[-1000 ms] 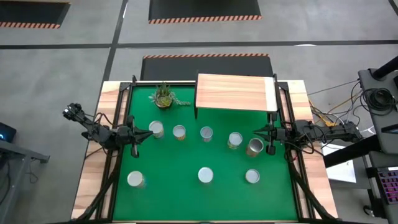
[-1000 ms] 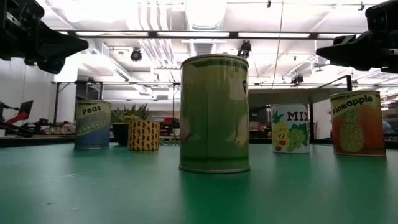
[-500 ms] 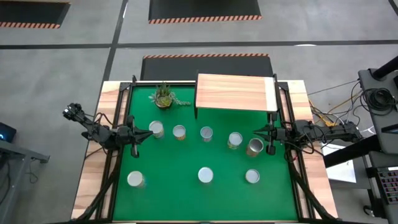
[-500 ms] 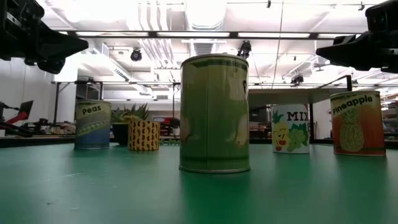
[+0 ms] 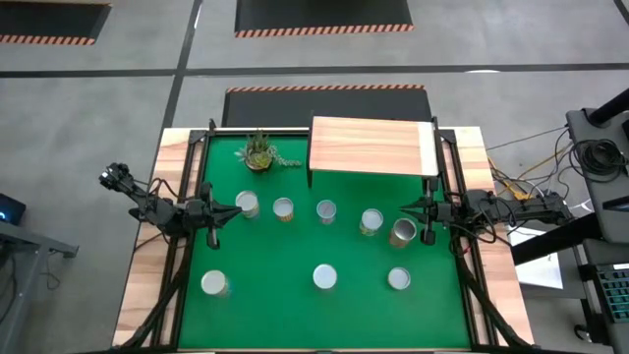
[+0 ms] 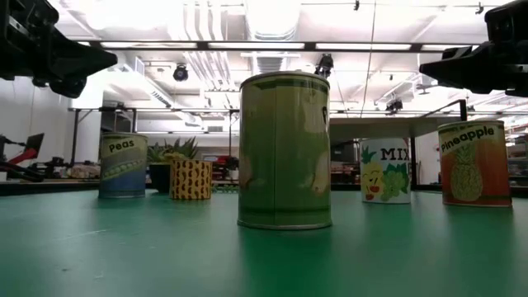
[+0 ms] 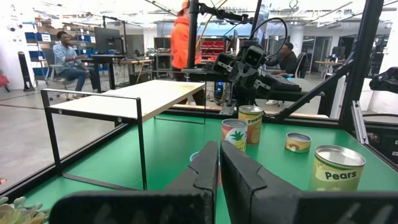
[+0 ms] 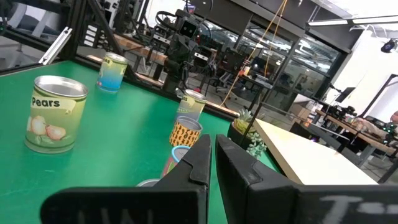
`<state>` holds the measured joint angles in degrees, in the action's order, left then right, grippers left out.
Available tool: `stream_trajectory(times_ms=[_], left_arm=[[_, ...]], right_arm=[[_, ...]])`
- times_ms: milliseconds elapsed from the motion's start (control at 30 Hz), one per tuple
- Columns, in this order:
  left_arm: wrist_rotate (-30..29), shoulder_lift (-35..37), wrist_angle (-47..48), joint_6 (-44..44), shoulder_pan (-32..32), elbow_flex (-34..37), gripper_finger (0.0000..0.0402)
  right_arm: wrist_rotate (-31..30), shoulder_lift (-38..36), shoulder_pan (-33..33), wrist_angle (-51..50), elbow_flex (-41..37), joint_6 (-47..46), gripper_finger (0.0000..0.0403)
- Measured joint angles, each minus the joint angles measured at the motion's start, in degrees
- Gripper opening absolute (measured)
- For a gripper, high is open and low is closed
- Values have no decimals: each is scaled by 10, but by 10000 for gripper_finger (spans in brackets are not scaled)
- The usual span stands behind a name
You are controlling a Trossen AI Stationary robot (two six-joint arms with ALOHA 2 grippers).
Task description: Pick and place cans onto a shelf
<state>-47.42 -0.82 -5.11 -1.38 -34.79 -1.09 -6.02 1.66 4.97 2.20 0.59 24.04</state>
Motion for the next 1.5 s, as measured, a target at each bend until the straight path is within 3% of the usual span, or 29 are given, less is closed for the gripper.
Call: stream_trajectory(times_ms=[1333,1500], left_arm=[[0,0,0,0,0,0,0],[0,0,-6,3,0,0,0]], right_arm=[[0,0,0,0,0,-4,13],[0,0,0,0,0,43,13]])
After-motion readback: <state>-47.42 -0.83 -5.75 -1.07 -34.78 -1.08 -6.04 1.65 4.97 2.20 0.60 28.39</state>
